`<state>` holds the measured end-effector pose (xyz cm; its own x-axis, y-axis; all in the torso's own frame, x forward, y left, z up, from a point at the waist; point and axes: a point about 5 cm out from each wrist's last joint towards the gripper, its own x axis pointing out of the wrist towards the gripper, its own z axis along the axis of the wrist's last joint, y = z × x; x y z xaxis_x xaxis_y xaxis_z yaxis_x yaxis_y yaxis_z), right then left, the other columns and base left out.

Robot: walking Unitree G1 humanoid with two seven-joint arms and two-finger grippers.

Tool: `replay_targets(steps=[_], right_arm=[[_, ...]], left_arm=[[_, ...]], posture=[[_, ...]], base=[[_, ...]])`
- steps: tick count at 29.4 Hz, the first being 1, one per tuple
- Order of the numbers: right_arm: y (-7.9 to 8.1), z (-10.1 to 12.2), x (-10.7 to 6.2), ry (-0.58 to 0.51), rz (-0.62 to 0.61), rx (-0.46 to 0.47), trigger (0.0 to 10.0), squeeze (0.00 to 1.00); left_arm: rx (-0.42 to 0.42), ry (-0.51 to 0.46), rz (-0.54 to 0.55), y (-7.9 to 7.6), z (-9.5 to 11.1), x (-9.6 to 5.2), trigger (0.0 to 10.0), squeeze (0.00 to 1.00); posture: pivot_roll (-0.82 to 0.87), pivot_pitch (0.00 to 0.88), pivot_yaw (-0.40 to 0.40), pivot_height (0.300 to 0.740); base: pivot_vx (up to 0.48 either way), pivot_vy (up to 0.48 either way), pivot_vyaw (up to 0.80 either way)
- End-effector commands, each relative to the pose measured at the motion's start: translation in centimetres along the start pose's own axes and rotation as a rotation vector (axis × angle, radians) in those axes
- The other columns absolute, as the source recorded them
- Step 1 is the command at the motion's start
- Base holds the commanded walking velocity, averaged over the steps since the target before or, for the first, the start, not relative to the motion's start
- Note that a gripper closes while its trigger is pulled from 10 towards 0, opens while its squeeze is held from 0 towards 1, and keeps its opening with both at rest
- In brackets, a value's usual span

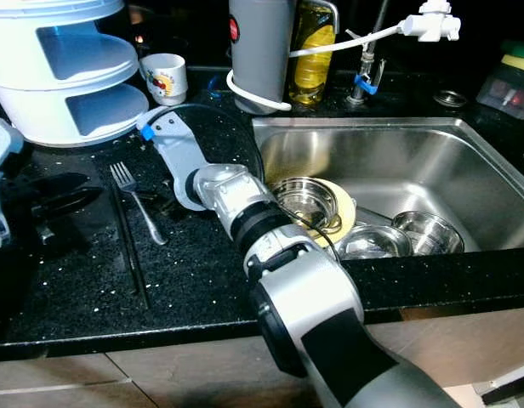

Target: Kitchen organization

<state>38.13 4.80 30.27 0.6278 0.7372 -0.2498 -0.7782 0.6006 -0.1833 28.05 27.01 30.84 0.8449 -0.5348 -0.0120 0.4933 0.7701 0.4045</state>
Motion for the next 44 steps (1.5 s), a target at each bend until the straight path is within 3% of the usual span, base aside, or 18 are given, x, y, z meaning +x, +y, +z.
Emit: replay_targets(steps=[1, 21, 29, 44], right_arm=[[0.6, 0.5, 0.1, -0.009, 0.028, 0.014, 10.0, 0.00], [1.2, 1.7, 0.0, -0.029, 0.089, 0.017, 10.0, 0.00], [2.0, -0.8, 0.8, 0.070, 0.095, -0.070, 10.0, 0.00], [-0.9, -2.5, 0.0, 0.083, -0.061, -0.020, 10.0, 0.00]], left_arm=[[0.020, 0.010, -0.010, 0.1, 0.2, -0.1, 10.0, 0.00], [0.026, 0.008, -0.004, 0.3, 0.4, -0.2, 10.0, 0.00], [0.026, 0.006, -0.008, 0.2, 0.3, -0.1, 10.0, 0.00], [0.031, 0.005, -0.008, 0.3, 0.4, -0.2, 10.0, 0.00]], posture=[[0.07, 0.220, -0.041, 0.740], [0.07, 0.214, -0.041, 0.740], [0.07, 0.203, -0.043, 0.740], [0.08, 0.192, -0.048, 0.740]], base=[[0.000, 0.000, 0.00], [0.000, 0.000, 0.00], [0.000, 0.000, 0.00], [0.000, 0.000, 0.00]])
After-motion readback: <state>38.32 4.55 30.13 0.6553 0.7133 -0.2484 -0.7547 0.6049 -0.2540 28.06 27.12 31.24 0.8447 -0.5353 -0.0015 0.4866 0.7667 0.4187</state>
